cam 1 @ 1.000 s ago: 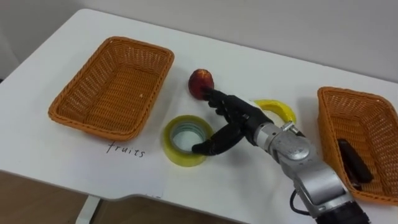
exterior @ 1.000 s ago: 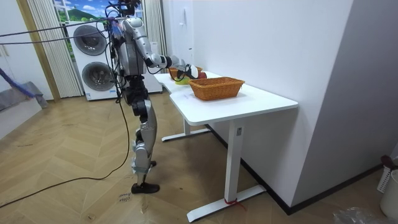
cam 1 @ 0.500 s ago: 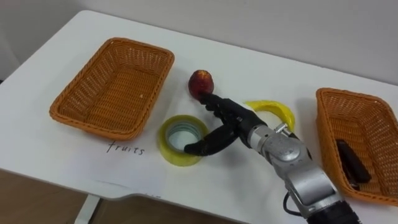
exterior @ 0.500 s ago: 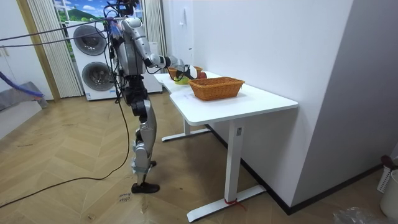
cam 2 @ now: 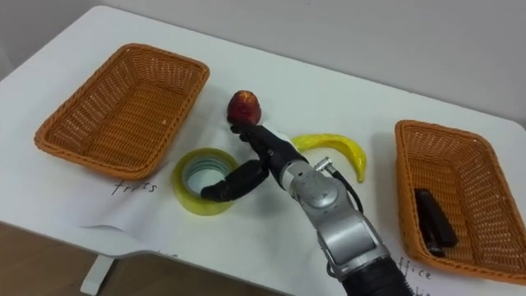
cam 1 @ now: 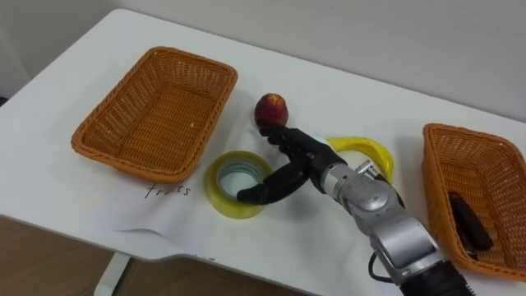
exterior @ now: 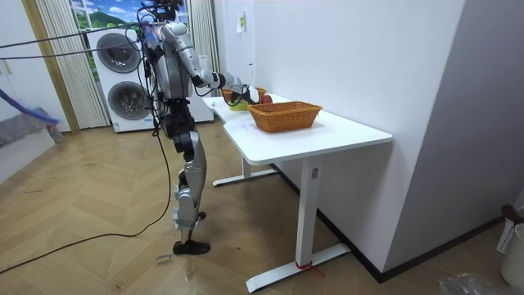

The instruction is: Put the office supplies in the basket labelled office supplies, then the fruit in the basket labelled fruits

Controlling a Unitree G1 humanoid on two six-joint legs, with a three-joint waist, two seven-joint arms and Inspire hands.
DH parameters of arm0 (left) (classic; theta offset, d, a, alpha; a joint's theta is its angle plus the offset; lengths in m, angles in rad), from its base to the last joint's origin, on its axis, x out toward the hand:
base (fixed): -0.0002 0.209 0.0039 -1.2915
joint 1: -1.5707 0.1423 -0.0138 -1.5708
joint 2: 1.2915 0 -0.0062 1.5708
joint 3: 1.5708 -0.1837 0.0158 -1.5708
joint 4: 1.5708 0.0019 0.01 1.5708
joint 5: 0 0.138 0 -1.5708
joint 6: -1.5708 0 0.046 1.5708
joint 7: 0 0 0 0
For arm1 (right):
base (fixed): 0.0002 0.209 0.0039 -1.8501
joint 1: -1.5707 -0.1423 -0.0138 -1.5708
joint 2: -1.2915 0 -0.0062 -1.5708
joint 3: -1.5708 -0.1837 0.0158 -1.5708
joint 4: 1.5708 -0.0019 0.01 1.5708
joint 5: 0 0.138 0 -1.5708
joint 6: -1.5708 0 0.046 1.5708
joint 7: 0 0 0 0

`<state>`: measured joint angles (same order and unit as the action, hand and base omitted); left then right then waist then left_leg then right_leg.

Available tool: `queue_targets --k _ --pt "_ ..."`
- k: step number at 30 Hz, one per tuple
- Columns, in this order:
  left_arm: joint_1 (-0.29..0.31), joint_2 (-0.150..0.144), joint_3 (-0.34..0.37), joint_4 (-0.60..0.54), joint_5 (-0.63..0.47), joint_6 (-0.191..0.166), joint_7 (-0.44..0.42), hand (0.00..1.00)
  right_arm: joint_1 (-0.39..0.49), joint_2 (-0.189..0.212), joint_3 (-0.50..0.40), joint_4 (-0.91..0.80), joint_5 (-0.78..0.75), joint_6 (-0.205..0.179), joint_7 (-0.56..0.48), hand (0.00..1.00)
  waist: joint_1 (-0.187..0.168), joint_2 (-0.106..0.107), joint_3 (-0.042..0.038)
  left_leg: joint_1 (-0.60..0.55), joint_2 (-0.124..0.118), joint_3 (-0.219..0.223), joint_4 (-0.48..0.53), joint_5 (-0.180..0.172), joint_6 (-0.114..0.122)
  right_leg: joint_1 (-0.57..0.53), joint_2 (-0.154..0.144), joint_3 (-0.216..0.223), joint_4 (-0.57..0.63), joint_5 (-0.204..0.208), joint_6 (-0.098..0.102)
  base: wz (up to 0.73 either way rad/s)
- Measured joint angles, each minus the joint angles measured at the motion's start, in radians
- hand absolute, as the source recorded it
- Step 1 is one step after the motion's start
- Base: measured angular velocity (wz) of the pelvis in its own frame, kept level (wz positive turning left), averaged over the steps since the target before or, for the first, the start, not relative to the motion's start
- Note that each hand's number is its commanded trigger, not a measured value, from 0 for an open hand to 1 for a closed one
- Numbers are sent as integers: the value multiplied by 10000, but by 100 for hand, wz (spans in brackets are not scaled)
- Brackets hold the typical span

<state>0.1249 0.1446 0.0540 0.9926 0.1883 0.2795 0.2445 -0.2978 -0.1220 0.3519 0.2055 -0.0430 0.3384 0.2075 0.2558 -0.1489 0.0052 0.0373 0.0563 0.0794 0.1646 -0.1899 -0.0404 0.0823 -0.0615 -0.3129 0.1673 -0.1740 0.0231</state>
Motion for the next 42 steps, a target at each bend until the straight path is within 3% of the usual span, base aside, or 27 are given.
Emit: queue_targets --k 11,18,22,27,42 --pt "-4 -1 -7 -35 -18 -28 65 0 -66 -83 -15 -28 1617 -8 -236 0 -18 -4 16 -94 3 7 38 0 0 -103 0 4 3 0 0 0" --pt "44 6 -203 -31 -13 -289 160 0 -66 -85 0 -213 2390 -12 -72 0 -9 15 29 -109 2 1 16 0 0 -145 -1 -5 1 0 0 0" --pt "114 18 -181 77 9 -468 277 0 -66 -104 74 -520 2408 -25 261 0 -9 14 28 -117 2 -7 2 -1 1 -146 -2 4 1 0 0 0" --pt "234 32 -145 95 13 -466 261 0 -66 -187 196 -1241 2406 -196 752 0 -3 -1 18 -78 -2 -5 14 0 2 -146 -6 70 0 0 0 0" --pt "324 32 15 119 11 -476 71 0 -64 -545 195 -1401 2244 -201 1369 0 -28 0 20 -122 -6 -17 51 2 4 -102 -9 69 14 0 0 0"
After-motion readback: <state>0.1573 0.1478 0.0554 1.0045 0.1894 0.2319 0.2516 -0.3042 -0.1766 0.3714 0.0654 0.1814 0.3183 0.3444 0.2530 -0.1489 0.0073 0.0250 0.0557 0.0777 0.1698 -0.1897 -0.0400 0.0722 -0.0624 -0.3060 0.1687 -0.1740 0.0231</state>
